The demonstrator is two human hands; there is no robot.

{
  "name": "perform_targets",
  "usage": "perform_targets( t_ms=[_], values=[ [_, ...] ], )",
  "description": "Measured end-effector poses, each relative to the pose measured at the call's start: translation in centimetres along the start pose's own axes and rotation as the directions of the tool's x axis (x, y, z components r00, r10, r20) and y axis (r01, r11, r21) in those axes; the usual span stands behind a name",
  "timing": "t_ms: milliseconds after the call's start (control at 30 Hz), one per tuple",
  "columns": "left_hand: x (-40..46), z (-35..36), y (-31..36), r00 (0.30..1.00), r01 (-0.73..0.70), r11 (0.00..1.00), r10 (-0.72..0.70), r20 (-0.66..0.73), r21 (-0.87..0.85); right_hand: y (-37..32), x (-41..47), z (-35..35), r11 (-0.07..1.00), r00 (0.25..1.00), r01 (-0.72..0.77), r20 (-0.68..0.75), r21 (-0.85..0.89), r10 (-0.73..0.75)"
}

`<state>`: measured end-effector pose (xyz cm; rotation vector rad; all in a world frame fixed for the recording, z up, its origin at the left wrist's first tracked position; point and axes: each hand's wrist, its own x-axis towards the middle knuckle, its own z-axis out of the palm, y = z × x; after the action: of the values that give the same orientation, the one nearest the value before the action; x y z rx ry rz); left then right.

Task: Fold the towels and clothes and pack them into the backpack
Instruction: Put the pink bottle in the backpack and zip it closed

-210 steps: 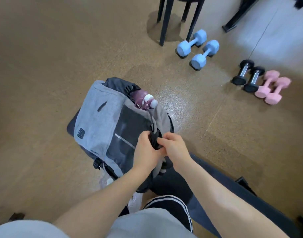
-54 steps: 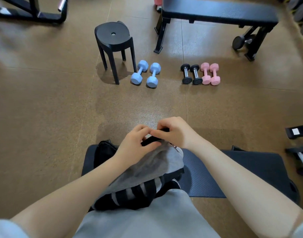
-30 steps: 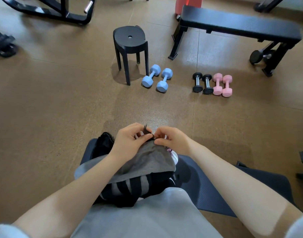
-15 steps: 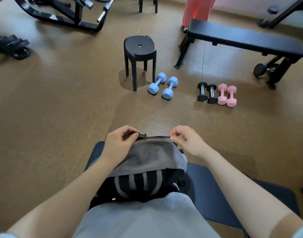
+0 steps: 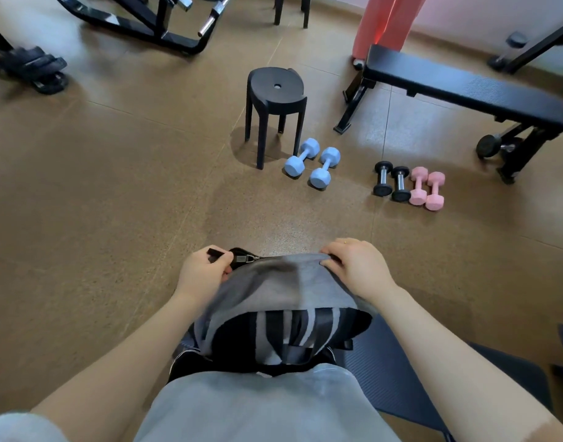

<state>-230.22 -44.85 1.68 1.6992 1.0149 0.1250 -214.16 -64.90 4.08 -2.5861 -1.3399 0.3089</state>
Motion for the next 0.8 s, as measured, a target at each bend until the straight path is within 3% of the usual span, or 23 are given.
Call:
perform_targets(
  t_ms=[100,233,300,400,533,700,800],
  values=[
    [0.1,-0.4,-0.2,0.997,-0.019,0.995,0.027,0.076,-0.098,-1.8,0.8,-0.3,0.996,0.995,-0.051,0.078,-0.073,0.057],
    [0.4,-1.1,-0.2,0.993,-0.023,0.974,0.049,0.11,-0.224,-8.5,3.1,0.6,0.989,0.982,0.146,0.12,0.026,-0.148],
    [0.5,-2.1,-0.9,0.995,-0.013,0.966,0.039,0.096,-0.259,-11.4,4.4,1.8,0.986,0.975,0.169,0.146,-0.01,-0.165],
    [0.3,-3.3,-2.4,0.994,-0.007,0.971,0.034,0.108,-0.24,-13.3,6.4,3.2,0.985,0.944,0.128,0.319,-0.119,-0.084],
    [0.3,-3.7,-4.2,0.99,0.029,0.983,-0.003,0.144,-0.182,-13.0,7.0,2.9,0.989,0.893,0.123,0.445,-0.083,-0.074],
    [1.0,-3.0,-4.4,0.98,0.111,0.955,-0.06,0.187,-0.276,-12.7,6.7,1.9,0.991,0.882,0.135,0.459,-0.021,-0.11],
    [1.7,-3.8,-5.6,0.982,0.173,0.927,-0.137,0.127,-0.332,-12.4,6.6,1.5,0.995,0.902,0.092,0.426,-0.033,-0.07]
  ],
)
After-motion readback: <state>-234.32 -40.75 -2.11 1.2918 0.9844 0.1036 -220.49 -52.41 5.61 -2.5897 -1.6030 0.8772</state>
